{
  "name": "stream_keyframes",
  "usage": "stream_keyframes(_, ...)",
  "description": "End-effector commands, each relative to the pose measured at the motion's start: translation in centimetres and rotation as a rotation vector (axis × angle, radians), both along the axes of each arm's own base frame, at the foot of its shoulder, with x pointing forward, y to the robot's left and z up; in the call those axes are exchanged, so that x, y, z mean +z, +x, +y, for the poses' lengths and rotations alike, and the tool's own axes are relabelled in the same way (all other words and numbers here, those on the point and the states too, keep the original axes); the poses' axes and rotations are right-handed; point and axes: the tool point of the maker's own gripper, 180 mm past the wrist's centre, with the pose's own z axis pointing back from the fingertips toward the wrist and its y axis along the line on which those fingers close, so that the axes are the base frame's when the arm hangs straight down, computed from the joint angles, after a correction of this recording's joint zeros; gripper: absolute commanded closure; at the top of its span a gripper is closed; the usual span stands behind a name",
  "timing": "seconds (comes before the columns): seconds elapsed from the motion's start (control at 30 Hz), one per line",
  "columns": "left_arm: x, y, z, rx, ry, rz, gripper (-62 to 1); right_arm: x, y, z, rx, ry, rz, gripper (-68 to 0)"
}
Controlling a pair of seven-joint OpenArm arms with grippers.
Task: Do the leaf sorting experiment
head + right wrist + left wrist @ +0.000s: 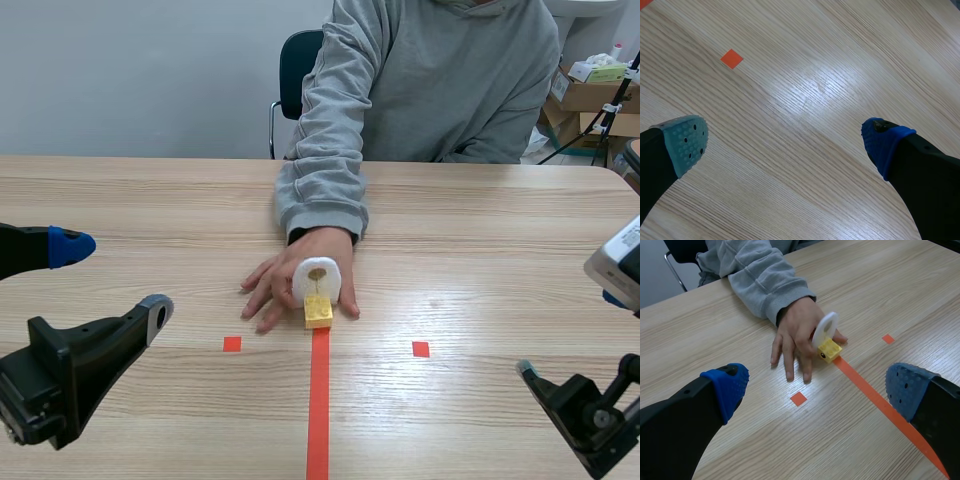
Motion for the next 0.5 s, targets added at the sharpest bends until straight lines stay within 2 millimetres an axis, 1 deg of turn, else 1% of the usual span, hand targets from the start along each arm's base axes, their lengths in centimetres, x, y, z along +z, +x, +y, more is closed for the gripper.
stream_keyframes(0.0, 0.9, 0.16, -0.43, -0.005, -0.027, -0.026, -58.5, 0.82, 0.46, 0.17, 0.008, -0.001, -0.028, -64.0)
stream_keyframes(0.47, 0.95, 0.21, -0.49, 0.017, -0.051, -0.025, -58.5, 0.62, 0.34, 0.02, 0.003, -0.008, -0.016, -64.0)
